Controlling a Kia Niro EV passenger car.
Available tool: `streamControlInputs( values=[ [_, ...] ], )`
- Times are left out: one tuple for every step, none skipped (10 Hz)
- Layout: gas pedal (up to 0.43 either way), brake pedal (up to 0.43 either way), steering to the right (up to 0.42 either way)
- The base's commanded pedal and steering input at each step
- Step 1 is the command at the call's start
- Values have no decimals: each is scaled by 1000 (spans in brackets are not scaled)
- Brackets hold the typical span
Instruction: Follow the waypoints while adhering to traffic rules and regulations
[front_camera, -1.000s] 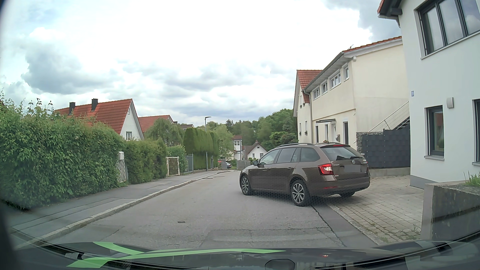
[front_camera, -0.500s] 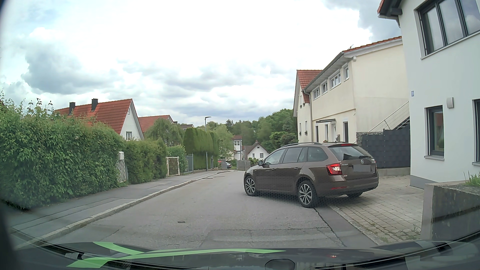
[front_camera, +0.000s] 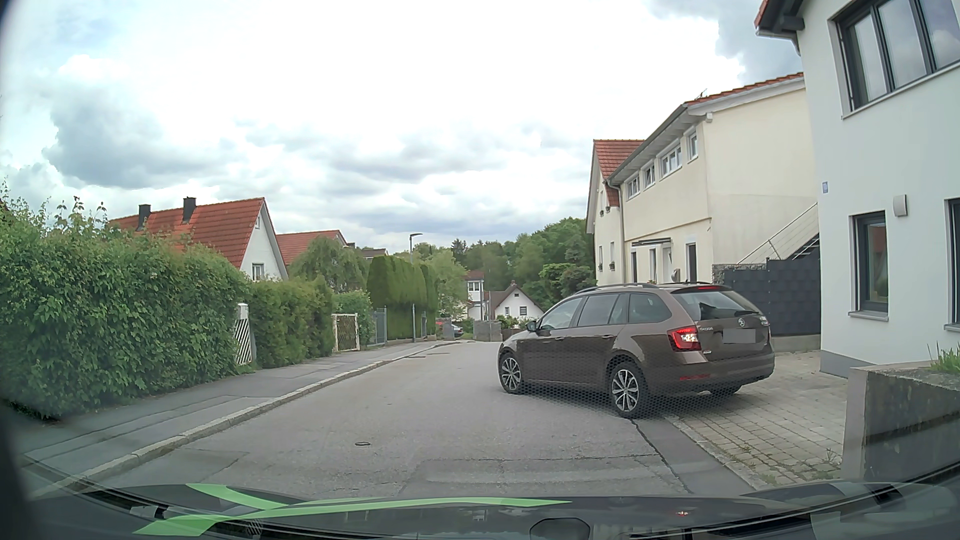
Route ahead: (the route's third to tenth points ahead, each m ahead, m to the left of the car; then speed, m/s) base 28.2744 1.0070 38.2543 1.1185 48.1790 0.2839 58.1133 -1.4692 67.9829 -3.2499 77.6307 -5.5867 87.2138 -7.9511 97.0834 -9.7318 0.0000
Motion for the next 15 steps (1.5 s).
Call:
streamControlInputs(
  values=[
    [0, 366, 6],
    [0, 366, 6],
    [0, 366, 6],
    [0, 366, 5],
    [0, 366, 6],
    [0, 366, 5],
    [0, 366, 6],
    [0, 366, 5],
    [0, 366, 5],
    [0, 366, 6],
    [0, 366, 4],
    [0, 366, -3],
    [0, 366, -14],
    [0, 366, -23],
    [0, 348, -34]
  ],
)
